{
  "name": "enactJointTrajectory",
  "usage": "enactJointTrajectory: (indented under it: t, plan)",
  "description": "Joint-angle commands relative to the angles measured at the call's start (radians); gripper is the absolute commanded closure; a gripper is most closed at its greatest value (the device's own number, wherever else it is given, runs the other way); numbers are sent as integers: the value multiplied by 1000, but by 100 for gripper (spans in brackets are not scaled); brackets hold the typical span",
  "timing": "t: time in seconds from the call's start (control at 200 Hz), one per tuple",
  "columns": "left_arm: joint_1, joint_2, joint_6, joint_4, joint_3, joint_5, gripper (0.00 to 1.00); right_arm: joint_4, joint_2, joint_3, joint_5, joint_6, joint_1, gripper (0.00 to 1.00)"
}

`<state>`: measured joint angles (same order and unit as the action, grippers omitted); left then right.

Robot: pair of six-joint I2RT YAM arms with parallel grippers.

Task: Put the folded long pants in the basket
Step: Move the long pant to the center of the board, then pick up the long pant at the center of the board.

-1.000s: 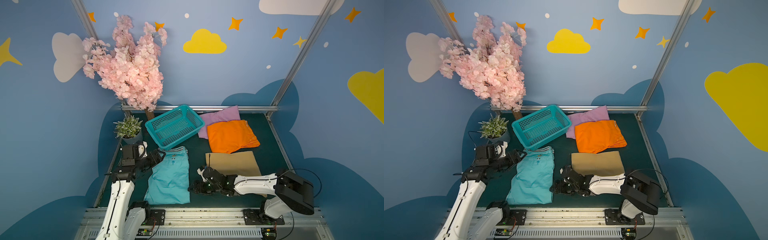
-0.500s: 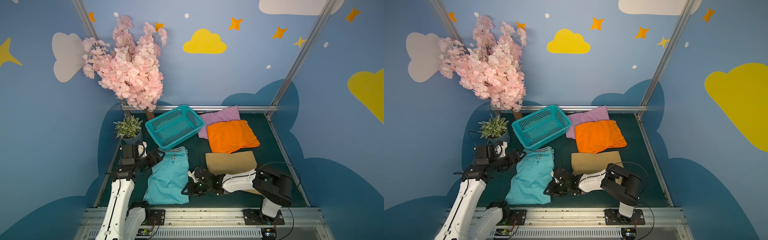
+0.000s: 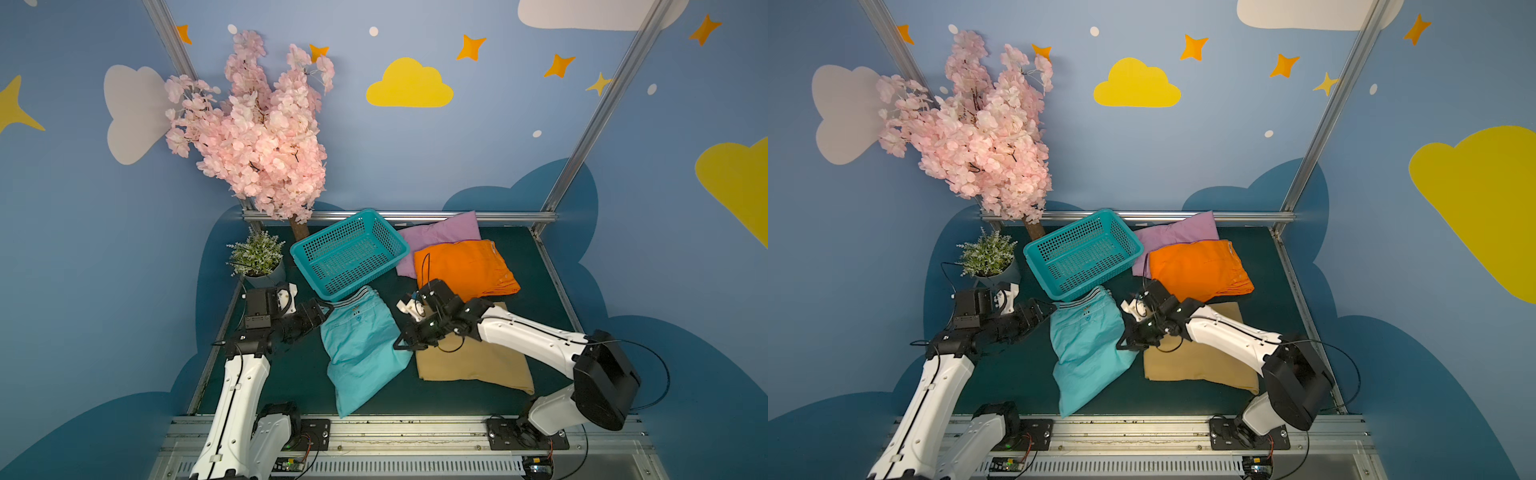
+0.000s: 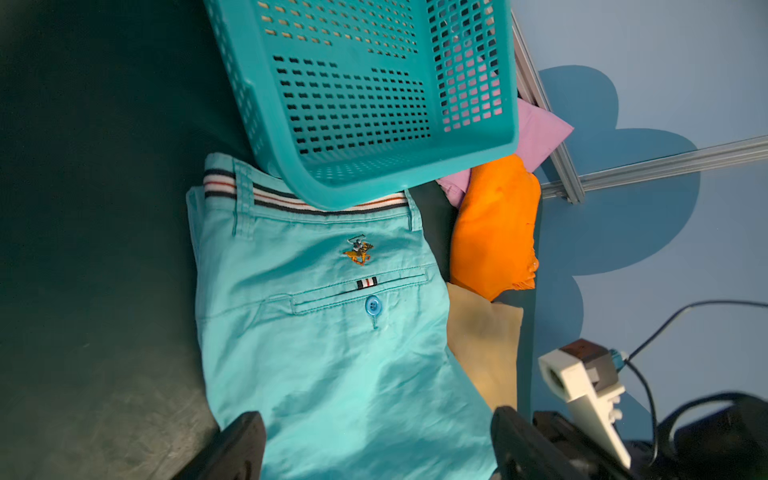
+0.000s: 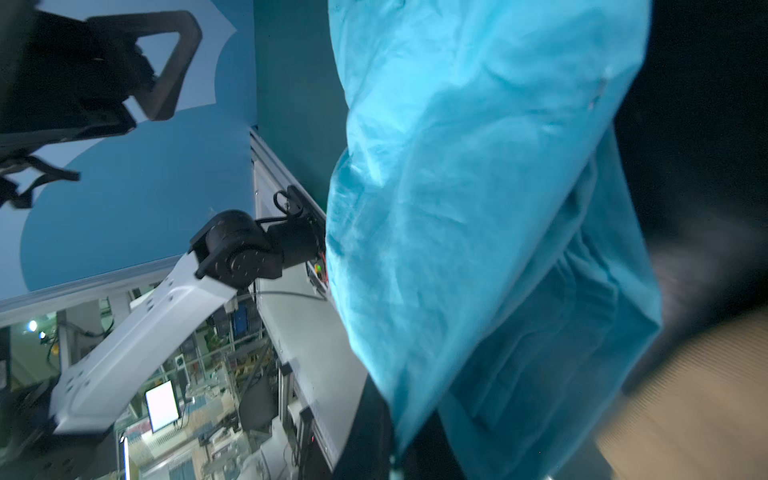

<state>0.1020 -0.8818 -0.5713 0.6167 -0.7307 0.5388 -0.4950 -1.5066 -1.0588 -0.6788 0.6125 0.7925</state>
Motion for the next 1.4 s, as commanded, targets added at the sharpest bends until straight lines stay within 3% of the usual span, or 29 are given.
enactJointTrajectory:
  t: [0.0, 0.105, 0.225, 0.275, 0.32, 0.385, 0.415, 0.501, 0.636, 0.826, 1.031, 1.216, 1.397]
  plan:
    - [-21, -38, 15, -34, 12, 108, 12, -605, -11, -62, -164, -441, -155, 100]
    - [-84, -74, 9, -52, 17, 130, 12, -713, 32, -111, 80, -459, -248, 100]
    - [-169, -102, 0, -65, 16, 132, 12, -751, 37, -172, 254, -454, -390, 100]
    - [-204, -112, -12, -85, 17, 126, 12, -753, 30, -195, 268, -452, -457, 100]
    - [-236, -121, -23, -107, 20, 111, 12, -729, 32, -200, 205, -455, -513, 100]
    - [-293, -145, -39, -132, 9, 68, 13, -680, 46, -187, 135, -426, -589, 66]
    - [-321, -162, -45, -145, 1, 51, 13, -680, 54, -189, 134, -414, -611, 56]
    - [-388, -217, -52, -161, -32, 18, 14, -660, 141, -161, 197, -385, -628, 40]
    - [-479, -306, -32, -180, -81, 3, 15, -648, 346, -53, 215, -330, -660, 27]
    - [-588, -504, 22, -199, -197, -24, 20, -420, 685, 342, 15, -28, -641, 27]
    - [-673, -706, 102, -174, -294, 29, 34, -156, 979, 681, -33, 276, -597, 30]
    - [-679, -743, 105, -195, -279, 15, 35, 32, 1019, 845, -37, 470, -518, 29]
    - [-679, -741, 105, -206, -273, 7, 35, 118, 985, 873, 27, 514, -445, 29]
